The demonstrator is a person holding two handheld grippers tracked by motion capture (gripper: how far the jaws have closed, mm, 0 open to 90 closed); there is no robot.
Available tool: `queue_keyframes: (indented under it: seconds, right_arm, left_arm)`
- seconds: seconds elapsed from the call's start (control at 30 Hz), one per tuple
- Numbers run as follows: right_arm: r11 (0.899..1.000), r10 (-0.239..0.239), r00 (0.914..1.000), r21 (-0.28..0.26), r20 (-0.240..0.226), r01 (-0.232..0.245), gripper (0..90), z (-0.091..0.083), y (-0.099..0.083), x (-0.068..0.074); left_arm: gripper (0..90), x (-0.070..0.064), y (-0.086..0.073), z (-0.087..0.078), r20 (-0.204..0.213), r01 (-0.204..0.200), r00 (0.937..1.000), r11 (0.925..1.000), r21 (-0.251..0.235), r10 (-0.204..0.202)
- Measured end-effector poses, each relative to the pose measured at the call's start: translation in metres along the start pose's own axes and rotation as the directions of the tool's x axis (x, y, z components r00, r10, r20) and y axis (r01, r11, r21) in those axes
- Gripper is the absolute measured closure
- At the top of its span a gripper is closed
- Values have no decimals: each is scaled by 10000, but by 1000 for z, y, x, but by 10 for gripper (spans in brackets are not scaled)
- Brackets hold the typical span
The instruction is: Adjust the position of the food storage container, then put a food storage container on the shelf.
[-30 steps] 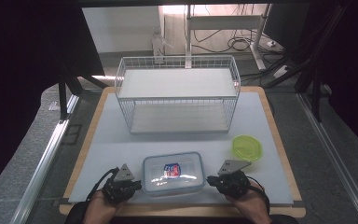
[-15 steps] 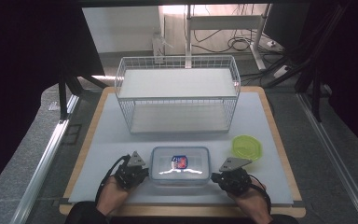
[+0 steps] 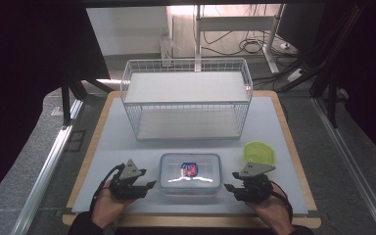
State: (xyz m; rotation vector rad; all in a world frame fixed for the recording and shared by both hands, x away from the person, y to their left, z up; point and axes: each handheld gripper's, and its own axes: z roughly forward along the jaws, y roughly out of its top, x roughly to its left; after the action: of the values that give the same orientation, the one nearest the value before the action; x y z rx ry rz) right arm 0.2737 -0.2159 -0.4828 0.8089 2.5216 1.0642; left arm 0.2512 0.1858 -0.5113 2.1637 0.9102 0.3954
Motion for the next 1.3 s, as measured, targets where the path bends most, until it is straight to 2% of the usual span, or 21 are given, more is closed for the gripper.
queue_keyframes:
  seconds: [0.03, 0.07, 0.1, 0.17, 0.27, 0.37, 0.47, 0.63, 0.73, 0.87, 0.97, 1.0, 1.1, 1.13, 1.17, 1.2, 1.3]
  right_arm:
    - [9998, 135, 9999, -171, -17, -135, 354, -1, 0, -2]
    - [9998, 135, 9999, -171, -17, -135, 354, -1, 0, -2]
    - [9995, 213, 9998, -215, -25, -214, 320, -2, 0, -3]
    - [9990, 281, 9996, -345, -20, -281, 253, -3, 0, -4]
    - [9985, 335, 9994, -419, -80, -338, 179, -2, -1, -5]
    - [9973, 490, 9986, -531, -215, -500, 127, -1, -2, -7]
    - [9954, 719, 9969, -605, -307, -736, 49, 1, 0, -9]
    - [9962, 713, 9962, -464, -504, -736, 14, 3, 1, -9]
    - [9951, 754, 9952, -598, -616, -791, 7, 3, 5, -8]
    - [9931, 868, 9928, -721, -822, -928, 9, 3, 10, -10]
    - [9900, 1171, 9868, -657, -1114, -1249, 14, 6, 14, -11]
    - [9897, 1291, 9848, -474, -1161, -1353, 14, 10, 16, -11]
    - [9872, 1481, 9803, -392, -1305, -1544, 14, 15, 18, -13]
    - [9861, 1590, 9773, -270, -1398, -1642, 14, 17, 18, -14]
    - [9832, 1766, 9708, -165, -1622, -1816, 14, 20, 20, -15]
    - [9832, 1766, 9708, -165, -1622, -1816, 14, 20, 20, -15]
    - [9783, 2050, 9593, 114, -1942, -2068, 20, 26, 25, -15]
  left_arm:
    - [303, 0, -1, -1, 109, 9, 9999, 9999, -104, -8]
    - [268, 0, -1, -1, 109, 9, 9999, 9999, -104, -8]
    - [268, 1, -2, -2, 176, 41, 9998, 9999, -163, -38]
    - [185, 1, -3, -3, 374, 97, 9993, 9998, -184, -90]
    - [121, 3, -5, -4, 474, 177, 9987, 9995, -280, -164]
    - [71, 4, -5, -5, 593, 259, 9980, 9979, -600, -223]
    - [20, 4, -4, -5, 451, 13, 9990, 9957, -923, 29]
    - [0, 4, -1, -2, 612, 47, 9981, 9946, -1036, 17]
    - [0, 4, 3, -1, 678, 56, 9977, 9944, -1053, 15]
    - [4, 2, 13, 1, 997, 134, 9950, 9953, -963, -37]
    - [17, 1, 19, 1, 837, 44, 9965, 9958, -917, 33]
    - [27, 1, 21, 2, 817, 54, 9967, 9956, -933, 22]
    - [22, 4, 26, 6, 1247, 256, 9921, 9953, -936, -138]
    - [15, 5, 28, 9, 1352, 253, 9907, 9963, -818, -141]
    - [9, 6, 32, 15, 1446, 277, 9893, 9979, -592, -188]
    - [5, 6, 32, 15, 1446, 277, 9893, 9979, -592, -188]
    - [4, 9, 36, 23, 1668, 463, 9852, 9980, -439, -384]
